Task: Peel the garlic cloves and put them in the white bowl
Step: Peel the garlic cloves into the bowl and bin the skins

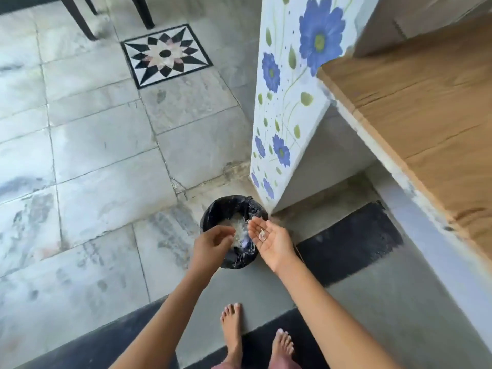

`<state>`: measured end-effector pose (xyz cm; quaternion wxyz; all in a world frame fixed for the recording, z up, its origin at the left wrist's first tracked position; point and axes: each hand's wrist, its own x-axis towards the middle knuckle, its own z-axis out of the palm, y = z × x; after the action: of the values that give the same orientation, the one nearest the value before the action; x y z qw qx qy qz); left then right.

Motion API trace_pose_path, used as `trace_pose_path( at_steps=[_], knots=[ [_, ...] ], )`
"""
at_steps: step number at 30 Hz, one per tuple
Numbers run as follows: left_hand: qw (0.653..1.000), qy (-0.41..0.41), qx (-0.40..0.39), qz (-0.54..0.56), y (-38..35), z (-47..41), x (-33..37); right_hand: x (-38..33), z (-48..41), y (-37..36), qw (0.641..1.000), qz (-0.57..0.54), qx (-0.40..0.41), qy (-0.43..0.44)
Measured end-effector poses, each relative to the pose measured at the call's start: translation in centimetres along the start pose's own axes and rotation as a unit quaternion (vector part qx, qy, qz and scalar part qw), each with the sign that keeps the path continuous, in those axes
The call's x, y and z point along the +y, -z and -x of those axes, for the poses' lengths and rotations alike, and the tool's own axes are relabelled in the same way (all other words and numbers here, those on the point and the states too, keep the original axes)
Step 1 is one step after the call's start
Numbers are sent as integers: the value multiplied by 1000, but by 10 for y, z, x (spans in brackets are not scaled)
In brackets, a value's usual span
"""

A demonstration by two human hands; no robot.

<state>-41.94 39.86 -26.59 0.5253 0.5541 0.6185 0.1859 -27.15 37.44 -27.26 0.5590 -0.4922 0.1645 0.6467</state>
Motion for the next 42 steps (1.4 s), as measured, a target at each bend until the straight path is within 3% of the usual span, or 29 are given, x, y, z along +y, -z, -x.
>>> trace_pose_path(
  at_steps=[6, 10, 13, 17, 19, 21, 24, 26, 28, 32, 33, 36, 42],
  knots=[
    [999, 38, -15, 10, -67, -140, -124, 32, -187, 29, 998, 20, 62, 4],
    [989, 90, -11, 119, -107, -203, -191, 48, -276, 59, 994, 98, 28, -48],
    [986, 102, -17, 131, -126, -229, -222, 57, -316, 75, 991, 113, 19, -75],
    [989, 4, -42, 139, -139, -232, -224, 65, -338, 85, 991, 97, 30, -88],
    [988, -56, -87, 116, -152, -226, -223, 68, -344, 87, 992, 63, 21, -106],
    [986, -67, -139, 65, -166, -222, -238, 68, -342, 83, 993, 43, 12, -111],
    [988, 94, -87, 90, -166, -230, -252, 66, -337, 79, 994, 47, 25, -93],
    [987, 63, -66, 131, -161, -232, -240, 65, -335, 77, 994, 52, 35, -89],
    [985, 6, -114, 132, -160, -229, -225, 65, -329, 71, 993, 57, 18, -103],
    [972, 130, -80, 177, -140, -225, -214, 58, -298, 50, 995, 69, -15, -72],
    [979, 115, -64, 156, -127, -221, -205, 52, -285, 44, 993, 101, -17, -51],
    [996, 54, -49, 53, -86, -200, -165, 39, -241, 28, 956, 290, 17, 47],
    [989, -63, -15, -136, -3, -104, -35, 6, -93, -6, 801, 531, 76, 266]
  ],
)
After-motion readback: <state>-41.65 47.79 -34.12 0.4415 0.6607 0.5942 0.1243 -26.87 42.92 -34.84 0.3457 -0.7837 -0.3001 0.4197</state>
